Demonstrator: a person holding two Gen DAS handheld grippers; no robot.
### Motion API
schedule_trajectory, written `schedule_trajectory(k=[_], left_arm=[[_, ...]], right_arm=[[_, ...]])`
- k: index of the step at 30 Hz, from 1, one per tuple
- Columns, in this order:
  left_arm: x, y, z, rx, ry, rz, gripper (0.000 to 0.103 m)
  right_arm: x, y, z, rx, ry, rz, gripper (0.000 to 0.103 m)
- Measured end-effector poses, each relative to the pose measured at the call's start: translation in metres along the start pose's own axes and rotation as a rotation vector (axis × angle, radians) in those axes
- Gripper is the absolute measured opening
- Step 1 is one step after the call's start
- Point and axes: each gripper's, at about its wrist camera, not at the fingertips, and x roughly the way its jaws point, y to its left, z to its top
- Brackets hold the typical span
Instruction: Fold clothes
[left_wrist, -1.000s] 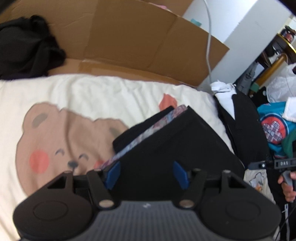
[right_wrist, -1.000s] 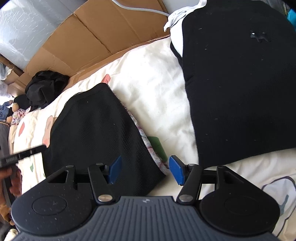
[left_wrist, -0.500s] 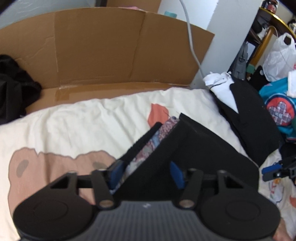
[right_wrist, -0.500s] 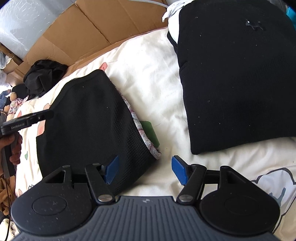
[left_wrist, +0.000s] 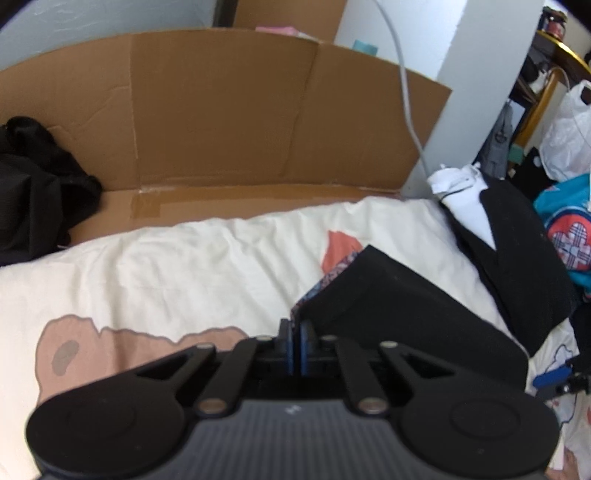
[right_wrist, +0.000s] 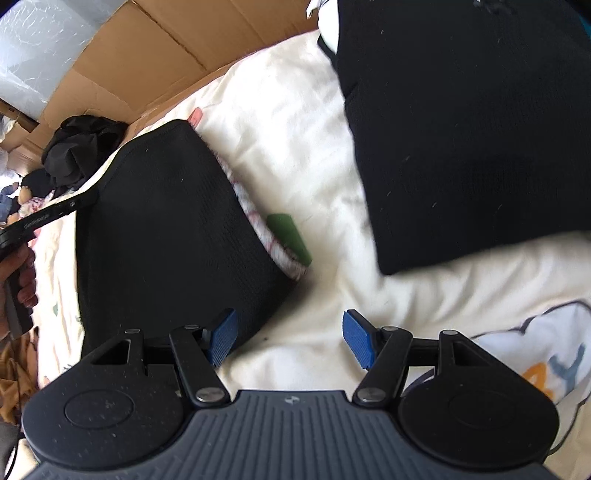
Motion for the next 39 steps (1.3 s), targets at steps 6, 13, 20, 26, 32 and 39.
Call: schedule_trajectory(k=[6, 13, 20, 26, 32, 39], left_arm=[[-0.007, 0.009, 0.01, -0.079, -0.041, -0.075, 0.062], [0.007, 0.01, 0.026, -0.061, 0.056, -0.181, 0.072], [0.03, 0.012, 0.031, -0.057, 0.186, -0.255, 0.069], [0.048, 0.008, 0.032, 0.013, 0.264, -0.28, 0.069], [0.066, 0.008, 0.03, 0.031, 0.31, -0.32, 0.073], [0.091, 0.017, 0.029, -0.012, 0.376, -0.384, 0.084]], right_arm=[[0.009, 0.0, -0.005, 0.039, 0.019, 0.075, 0.068], [0.016, -0.015, -0.009, 0.138, -0.001, 0.138, 0.068], [0.022, -0.023, -0.01, 0.18, -0.026, 0.183, 0.068], [0.029, -0.024, -0.013, 0.2, -0.046, 0.239, 0.068], [0.037, -0.017, -0.012, 0.162, -0.029, 0.264, 0.068], [0.044, -0.012, -0.008, 0.153, -0.033, 0.274, 0.068]])
